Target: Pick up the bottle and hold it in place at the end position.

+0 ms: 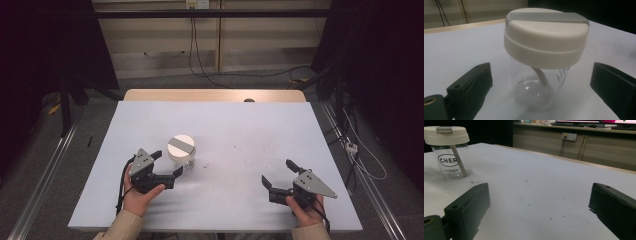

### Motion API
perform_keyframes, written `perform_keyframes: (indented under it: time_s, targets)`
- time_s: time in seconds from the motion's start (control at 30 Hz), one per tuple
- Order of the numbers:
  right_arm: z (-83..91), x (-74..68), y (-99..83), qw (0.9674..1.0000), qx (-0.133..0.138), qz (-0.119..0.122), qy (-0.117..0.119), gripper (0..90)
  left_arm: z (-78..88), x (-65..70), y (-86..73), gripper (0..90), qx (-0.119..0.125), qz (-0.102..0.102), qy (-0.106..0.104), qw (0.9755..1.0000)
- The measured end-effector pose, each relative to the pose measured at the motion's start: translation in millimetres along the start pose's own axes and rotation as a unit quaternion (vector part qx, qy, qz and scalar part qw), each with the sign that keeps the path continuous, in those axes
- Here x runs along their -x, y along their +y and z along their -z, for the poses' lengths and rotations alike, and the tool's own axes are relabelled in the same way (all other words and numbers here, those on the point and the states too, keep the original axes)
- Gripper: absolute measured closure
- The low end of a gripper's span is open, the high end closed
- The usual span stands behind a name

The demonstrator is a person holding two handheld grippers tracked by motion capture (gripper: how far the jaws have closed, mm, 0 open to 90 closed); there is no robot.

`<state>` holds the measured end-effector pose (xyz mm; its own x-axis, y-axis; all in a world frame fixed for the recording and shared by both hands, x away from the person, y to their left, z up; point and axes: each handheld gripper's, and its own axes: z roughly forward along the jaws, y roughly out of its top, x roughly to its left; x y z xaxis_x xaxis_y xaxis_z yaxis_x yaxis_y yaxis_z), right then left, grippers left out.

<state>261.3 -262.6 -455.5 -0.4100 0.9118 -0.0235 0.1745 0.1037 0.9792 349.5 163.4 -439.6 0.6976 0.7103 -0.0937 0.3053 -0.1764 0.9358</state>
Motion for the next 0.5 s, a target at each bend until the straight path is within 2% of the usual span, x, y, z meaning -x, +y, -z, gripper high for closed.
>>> perform_keyframes:
  time_s: [0.07, 0.3, 0.5]
  targets:
    - [-0.3, -0.2, -0.1, 1.0000, 0.000, 0.002, 0.002, 3.0, -1.3, 0.1, 0.1, 3.9, -0.003, -0.004, 0.002, 1.0000]
    - [-0.3, -0.4, 0.0, 1.0000, 0.000, 0.003, 0.000, 3.0, -9.0, 3.0, 0.0, 3.9, -0.009, 0.010, 0.016, 0.9998]
    - [0.1, -0.4, 0.1, 1.0000, 0.000, 0.003, 0.001, 3.1, -17.6, 7.0, 0.9, 3.9, -0.016, 0.014, 0.024, 0.9995]
